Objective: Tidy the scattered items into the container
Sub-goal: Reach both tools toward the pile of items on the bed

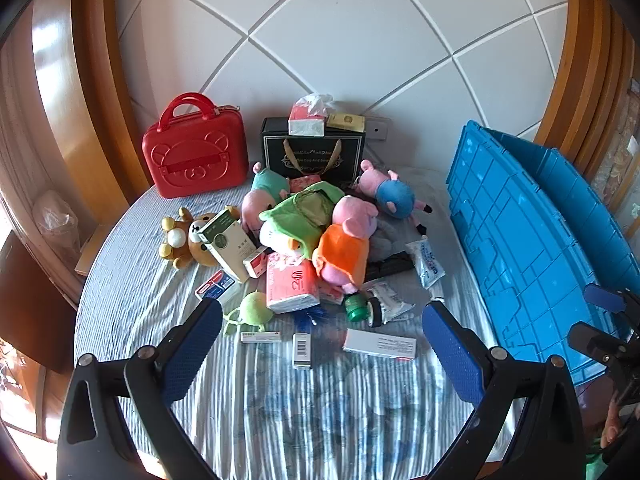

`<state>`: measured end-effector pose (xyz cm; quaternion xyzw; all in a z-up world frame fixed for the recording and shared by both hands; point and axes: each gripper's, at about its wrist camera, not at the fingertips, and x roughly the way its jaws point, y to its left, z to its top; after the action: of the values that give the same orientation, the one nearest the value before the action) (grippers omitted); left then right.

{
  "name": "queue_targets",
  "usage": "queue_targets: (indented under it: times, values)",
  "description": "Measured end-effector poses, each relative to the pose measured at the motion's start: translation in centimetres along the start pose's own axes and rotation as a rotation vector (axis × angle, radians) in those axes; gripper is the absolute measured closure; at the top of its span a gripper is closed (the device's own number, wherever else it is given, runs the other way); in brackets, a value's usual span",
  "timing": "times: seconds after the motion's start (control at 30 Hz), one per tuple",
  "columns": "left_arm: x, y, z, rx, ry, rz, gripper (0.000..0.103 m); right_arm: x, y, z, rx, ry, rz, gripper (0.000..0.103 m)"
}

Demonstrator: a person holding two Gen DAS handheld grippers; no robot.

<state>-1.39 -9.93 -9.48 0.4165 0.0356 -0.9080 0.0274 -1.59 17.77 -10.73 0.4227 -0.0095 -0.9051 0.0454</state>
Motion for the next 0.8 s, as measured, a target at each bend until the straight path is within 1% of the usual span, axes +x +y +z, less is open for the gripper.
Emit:
queue_targets:
  times: [0.17, 0.3, 0.4, 0.53, 0.6, 0.8]
  values:
    - [4.9, 5.6, -1.8, 0.018, 0.045, 0.038, 0.001, 4.4, 2.3, -1.1, 0.033, 0.036, -0.016, 0.0]
    - [9.1, 9.6, -3.2, 0.005, 0.061, 0.017, 0.001, 8.7, 3.3, -2.3, 0.05, 0.085, -0.042, 0.0]
    - [12.6, 12.0, -4.0, 0.024, 0.077, 0.025, 0.001, 12.3, 3.6, -3.3, 0.057, 0.124, -0.07, 0.0]
    - [17.9, 14.9, -4.5, 0.059, 0.101, 0.024, 0.001, 16.5, 3.7, -4.6, 0.069, 0.191, -0.1, 0.0]
    - [20.6, 16.3, -4.5, 0.083, 0.094, 0.016, 0.001, 18.4, 3.8, -5.2, 0.064, 0.215, -0.109, 0.0]
    - [29.3, 18.4, -4.5, 0.189, 0.135, 0.006, 0.001, 23.8, 3.9, -6.9, 0.069, 0.288, -0.151, 0.0]
